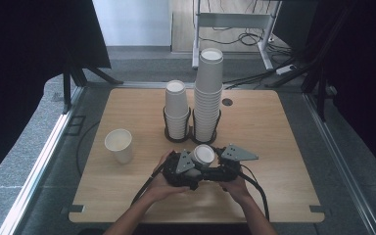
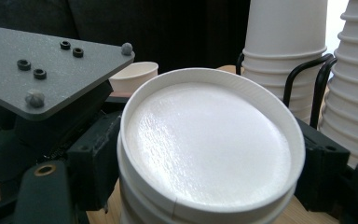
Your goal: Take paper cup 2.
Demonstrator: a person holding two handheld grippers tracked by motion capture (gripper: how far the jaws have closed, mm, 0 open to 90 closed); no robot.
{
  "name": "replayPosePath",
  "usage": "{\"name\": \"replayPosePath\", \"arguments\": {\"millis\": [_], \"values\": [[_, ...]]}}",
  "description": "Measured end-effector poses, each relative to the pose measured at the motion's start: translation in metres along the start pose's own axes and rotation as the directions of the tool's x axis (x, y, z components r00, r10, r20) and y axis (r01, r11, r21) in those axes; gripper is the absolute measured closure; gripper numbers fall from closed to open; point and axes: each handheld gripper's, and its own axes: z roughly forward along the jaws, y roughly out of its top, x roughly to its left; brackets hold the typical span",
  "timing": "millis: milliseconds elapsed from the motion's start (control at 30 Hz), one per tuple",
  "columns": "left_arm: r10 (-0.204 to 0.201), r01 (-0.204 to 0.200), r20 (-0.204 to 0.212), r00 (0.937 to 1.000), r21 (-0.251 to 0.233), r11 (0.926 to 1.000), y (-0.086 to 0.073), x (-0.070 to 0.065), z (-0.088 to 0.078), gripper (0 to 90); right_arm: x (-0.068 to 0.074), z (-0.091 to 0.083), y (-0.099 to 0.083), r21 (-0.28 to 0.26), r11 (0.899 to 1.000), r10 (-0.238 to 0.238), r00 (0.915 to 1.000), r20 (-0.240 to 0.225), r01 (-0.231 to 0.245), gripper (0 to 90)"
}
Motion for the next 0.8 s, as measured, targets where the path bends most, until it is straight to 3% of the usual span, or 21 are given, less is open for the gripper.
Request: {"name": "replayPosePath", "arguments": {"millis": [200, 300, 400, 800], "values": [[-0.023, 0.022, -0.017, 0.9996, -0.005, 0.9997, 0.0004, 0.0005, 0.0011, 8.6, -0.0009, 0.0001, -0.0003, -0.014, 1.000, 0.004, 1.0000, 0.001, -0.004, 22.9], [-0.046, 0.046, -0.010, 0.9989, -0.011, 0.9989, 0.0007, 0.0015, 0.0014, 4.5, -0.0045, -0.0007, -0.0003, -0.034, 0.997, 0.064, 0.9977, -0.024, -0.065, 23.2], [-0.044, 0.044, -0.005, 0.9990, -0.008, 0.9990, 0.0010, 0.0020, 0.0010, 5.5, -0.0056, -0.0011, -0.0010, -0.061, 0.991, 0.113, 0.9924, -0.051, -0.116, 23.3], [-0.024, 0.024, -0.010, 0.9997, -0.002, 0.9997, 0.0013, 0.0006, 0.0006, 10.1, -0.0060, -0.0020, -0.0031, -0.072, 0.990, 0.118, 0.9918, -0.049, -0.121, 22.9]]}}
